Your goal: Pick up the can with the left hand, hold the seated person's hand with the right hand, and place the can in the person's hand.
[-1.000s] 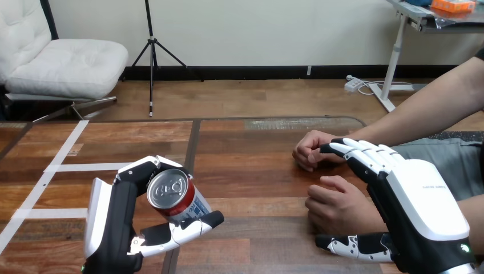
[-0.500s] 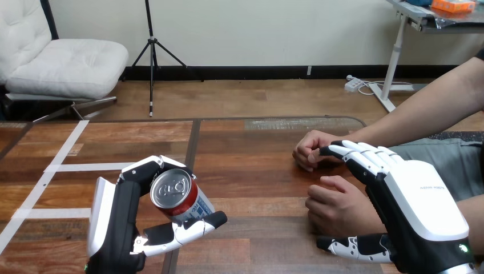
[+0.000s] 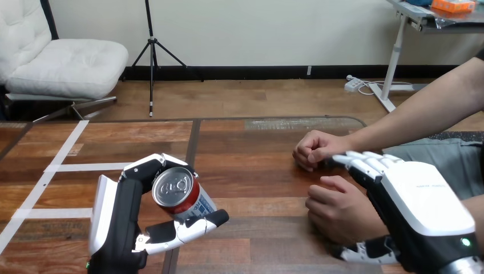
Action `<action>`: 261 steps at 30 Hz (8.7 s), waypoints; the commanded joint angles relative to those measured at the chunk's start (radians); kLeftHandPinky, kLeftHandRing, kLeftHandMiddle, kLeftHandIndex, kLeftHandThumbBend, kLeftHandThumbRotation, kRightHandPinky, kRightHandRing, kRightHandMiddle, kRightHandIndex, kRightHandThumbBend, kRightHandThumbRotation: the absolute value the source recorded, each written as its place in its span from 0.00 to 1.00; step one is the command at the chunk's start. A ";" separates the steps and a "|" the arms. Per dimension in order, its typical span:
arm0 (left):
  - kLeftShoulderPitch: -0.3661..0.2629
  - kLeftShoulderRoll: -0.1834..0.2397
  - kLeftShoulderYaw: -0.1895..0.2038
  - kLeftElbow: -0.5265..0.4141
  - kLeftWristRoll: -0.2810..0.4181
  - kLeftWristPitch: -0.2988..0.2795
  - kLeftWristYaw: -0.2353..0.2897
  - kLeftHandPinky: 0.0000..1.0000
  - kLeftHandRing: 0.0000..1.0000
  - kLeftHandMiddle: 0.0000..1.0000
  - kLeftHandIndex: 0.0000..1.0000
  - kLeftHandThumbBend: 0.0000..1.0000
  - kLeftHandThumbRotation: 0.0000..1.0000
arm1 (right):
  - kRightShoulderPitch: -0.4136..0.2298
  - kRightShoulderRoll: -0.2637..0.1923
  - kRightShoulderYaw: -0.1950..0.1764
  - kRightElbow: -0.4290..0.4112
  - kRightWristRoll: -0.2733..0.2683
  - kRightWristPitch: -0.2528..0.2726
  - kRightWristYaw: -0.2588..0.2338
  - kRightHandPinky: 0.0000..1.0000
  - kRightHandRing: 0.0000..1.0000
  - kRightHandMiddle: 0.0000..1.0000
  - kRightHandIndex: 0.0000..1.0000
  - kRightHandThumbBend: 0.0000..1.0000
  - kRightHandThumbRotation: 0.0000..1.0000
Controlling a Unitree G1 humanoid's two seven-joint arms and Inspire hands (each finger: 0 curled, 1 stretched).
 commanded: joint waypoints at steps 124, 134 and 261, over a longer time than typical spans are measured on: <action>-0.055 0.005 0.024 0.023 -0.024 -0.059 -0.007 0.33 0.38 0.42 0.42 0.78 0.00 | -0.326 -0.190 0.095 0.153 -0.345 0.319 0.514 0.81 0.80 0.80 0.77 0.83 0.06; -0.055 0.003 0.023 0.024 -0.036 -0.061 -0.015 0.33 0.37 0.42 0.42 0.78 0.00 | -0.349 -0.196 0.121 0.176 -0.363 0.330 0.533 0.77 0.78 0.79 0.77 0.82 0.01; -0.026 -0.007 0.027 0.007 -0.050 -0.036 -0.033 0.33 0.37 0.41 0.42 0.78 0.00 | -0.387 -0.249 0.154 0.276 -0.233 0.380 0.187 0.09 0.17 0.27 0.44 0.80 0.00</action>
